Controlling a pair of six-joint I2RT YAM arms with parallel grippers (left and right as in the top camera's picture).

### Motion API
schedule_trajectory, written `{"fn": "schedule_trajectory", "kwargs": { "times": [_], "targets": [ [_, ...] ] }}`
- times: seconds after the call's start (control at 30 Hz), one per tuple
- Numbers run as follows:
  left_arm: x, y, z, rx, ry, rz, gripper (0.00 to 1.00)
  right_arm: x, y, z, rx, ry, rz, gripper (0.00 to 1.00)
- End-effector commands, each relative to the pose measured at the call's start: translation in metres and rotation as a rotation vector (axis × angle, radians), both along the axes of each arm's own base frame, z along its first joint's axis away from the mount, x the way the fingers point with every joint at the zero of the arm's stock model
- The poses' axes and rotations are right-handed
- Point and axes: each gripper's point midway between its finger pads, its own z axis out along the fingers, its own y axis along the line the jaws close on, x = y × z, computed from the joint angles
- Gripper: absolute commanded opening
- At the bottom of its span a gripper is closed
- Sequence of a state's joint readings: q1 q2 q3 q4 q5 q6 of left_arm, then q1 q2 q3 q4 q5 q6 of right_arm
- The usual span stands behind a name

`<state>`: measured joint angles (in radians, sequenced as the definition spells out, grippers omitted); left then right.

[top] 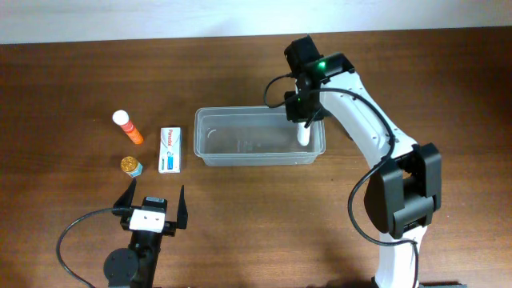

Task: Pack container
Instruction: 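Carry the spray bottle left and lower it into the container, then open the right gripper, move right and grasp the dark bottle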

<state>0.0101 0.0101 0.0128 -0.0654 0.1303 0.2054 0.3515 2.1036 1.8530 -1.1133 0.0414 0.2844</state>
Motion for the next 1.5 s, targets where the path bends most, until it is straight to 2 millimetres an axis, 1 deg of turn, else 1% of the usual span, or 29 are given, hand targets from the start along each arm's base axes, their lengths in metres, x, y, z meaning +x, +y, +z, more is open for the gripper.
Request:
{"fn": "schedule_trajectory", "kwargs": {
  "times": [0.0, 0.23, 0.27, 0.3, 0.43, 0.63, 0.73, 0.8, 0.93, 1.1, 1.2, 1.3, 1.33, 1.37, 1.47],
  "targets": [
    [0.000, 0.002, -0.002, -0.009, 0.004, 0.010, 0.99, 0.000, 0.002, -0.002, -0.012, -0.008, 0.001, 0.22],
    [0.000, 0.002, -0.002, -0.009, 0.004, 0.010, 1.00, 0.003, 0.003, -0.001, -0.006, -0.023, 0.002, 0.23],
    [0.000, 0.002, -0.002, -0.009, 0.004, 0.010, 0.99, 0.003, 0.003, -0.001, -0.006, -0.024, 0.002, 0.25],
    [0.000, 0.002, -0.002, -0.009, 0.004, 0.010, 0.99, 0.003, 0.003, -0.001, -0.006, -0.024, 0.002, 0.35],
    [0.000, 0.002, -0.002, -0.009, 0.004, 0.010, 0.99, 0.003, 0.004, -0.001, -0.005, -0.023, 0.002, 0.42],
    [0.000, 0.002, -0.002, -0.009, 0.004, 0.010, 1.00, 0.003, 0.004, 0.001, -0.001, -0.027, 0.003, 0.43],
    [0.000, 0.002, -0.002, -0.009, 0.003, 0.010, 0.99, 0.004, 0.008, 0.014, 0.026, -0.047, 0.008, 0.44],
    [0.000, 0.002, -0.002, -0.009, 0.004, 0.010, 0.99, 0.006, 0.009, 0.029, 0.038, -0.072, 0.011, 0.45],
    [0.000, 0.002, -0.002, -0.009, 0.004, 0.010, 0.99, 0.006, 0.009, 0.062, 0.047, -0.116, 0.034, 0.50],
    [0.000, 0.002, -0.002, -0.009, 0.004, 0.010, 0.99, 0.003, 0.004, 0.091, 0.036, -0.138, 0.063, 0.54],
    [0.000, 0.002, -0.002, -0.009, 0.004, 0.010, 0.99, 0.002, -0.006, 0.109, 0.025, -0.152, 0.050, 0.61],
    [0.000, 0.002, -0.002, -0.009, 0.004, 0.010, 0.99, 0.004, -0.025, 0.127, 0.019, -0.166, 0.010, 0.67],
    [0.000, 0.002, -0.002, -0.009, 0.004, 0.010, 1.00, 0.005, -0.041, 0.134, 0.017, -0.169, -0.024, 0.69],
    [0.000, 0.002, -0.002, -0.009, 0.003, 0.010, 0.99, 0.006, -0.052, 0.137, 0.015, -0.168, -0.048, 0.69],
    [0.000, 0.002, -0.002, -0.009, 0.004, 0.010, 1.00, 0.007, -0.084, 0.136, 0.004, -0.148, -0.119, 0.74]
  ]
}}
